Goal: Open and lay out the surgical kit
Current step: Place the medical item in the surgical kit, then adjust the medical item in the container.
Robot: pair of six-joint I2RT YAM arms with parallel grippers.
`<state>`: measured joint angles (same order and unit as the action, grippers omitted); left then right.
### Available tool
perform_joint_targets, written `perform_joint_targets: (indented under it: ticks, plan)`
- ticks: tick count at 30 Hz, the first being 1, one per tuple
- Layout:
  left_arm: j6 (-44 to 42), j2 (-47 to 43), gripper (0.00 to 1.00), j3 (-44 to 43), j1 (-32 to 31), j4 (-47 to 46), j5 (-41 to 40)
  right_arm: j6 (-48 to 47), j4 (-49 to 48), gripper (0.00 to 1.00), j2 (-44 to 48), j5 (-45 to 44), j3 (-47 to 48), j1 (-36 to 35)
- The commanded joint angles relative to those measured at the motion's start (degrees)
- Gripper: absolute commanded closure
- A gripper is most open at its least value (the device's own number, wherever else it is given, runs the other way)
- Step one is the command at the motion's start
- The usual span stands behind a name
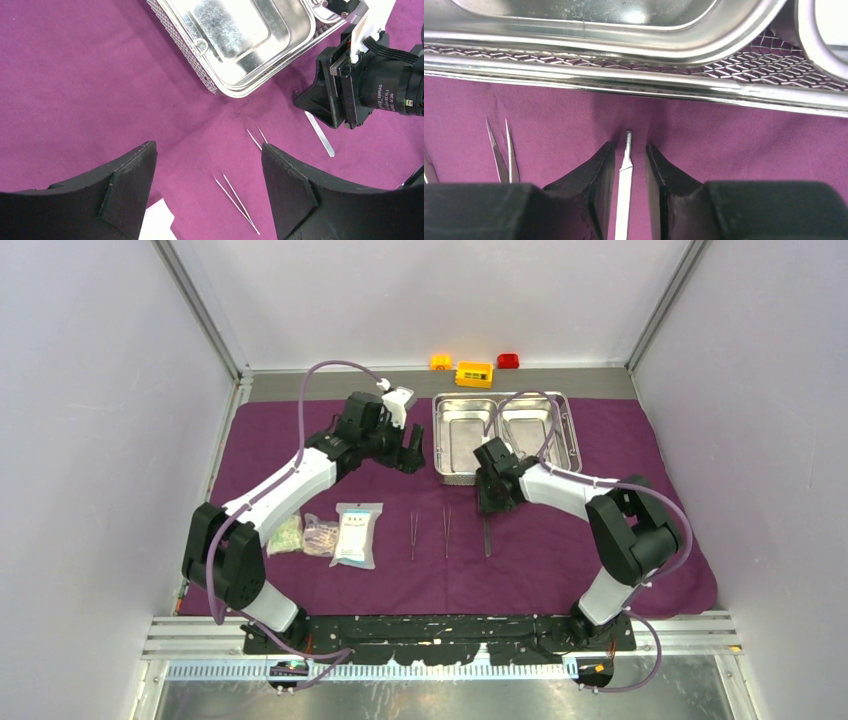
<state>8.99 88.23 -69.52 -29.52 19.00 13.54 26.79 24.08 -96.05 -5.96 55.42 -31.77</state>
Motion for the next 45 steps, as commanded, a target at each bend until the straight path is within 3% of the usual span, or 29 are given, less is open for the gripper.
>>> perform_joint_targets:
  ticks: [1, 9, 16, 22, 28, 33, 39, 45]
  plan:
    - [0.2, -1.4, 0.22, -1.0, 0.0, -2.5, 0.6, 0.4, 0.2, 0.64, 1.9, -1.0, 2.0, -0.3]
    - [-1.1, -1.6, 0.20, -1.8, 0.0, -2.1, 0.0, -3.8, 3.4, 0.49, 8.7, -2.6, 6.2, -0.2]
    - [-3.8, -2.0, 0.12, -4.8, 0.3, 0.3, -1.8, -11.9, 8.4, 0.46, 12.9, -6.9, 14.7, -0.1]
    - [-3.7, -1.2, 0.10, -8.4, 0.6, 3.0, -2.3, -17.6, 11.2, 0.44, 10.2, -6.8, 22.2, 3.5]
    - [-1.3, -0.4, 0.10, -11.3, 0.6, 5.0, 0.7, -19.7, 10.9, 0.46, 2.2, 1.0, 29.5, 14.1]
    - [-1.2, 1.5, 0.11, -14.2, 0.6, 6.9, 2.0, -23.7, 14.3, 0.50, -10.6, 4.8, 41.2, 19.0]
    - [-1.7, 4.2, 0.13, -16.9, 0.6, 9.2, 4.4, -25.5, 16.5, 0.55, -25.3, 7.3, 54.0, 21.7]
    - [-3.4, 5.8, 0.14, -18.2, 0.7, 11.3, 6.0, -26.5, 17.7, 0.57, -34.3, 6.7, 64.2, 22.1]
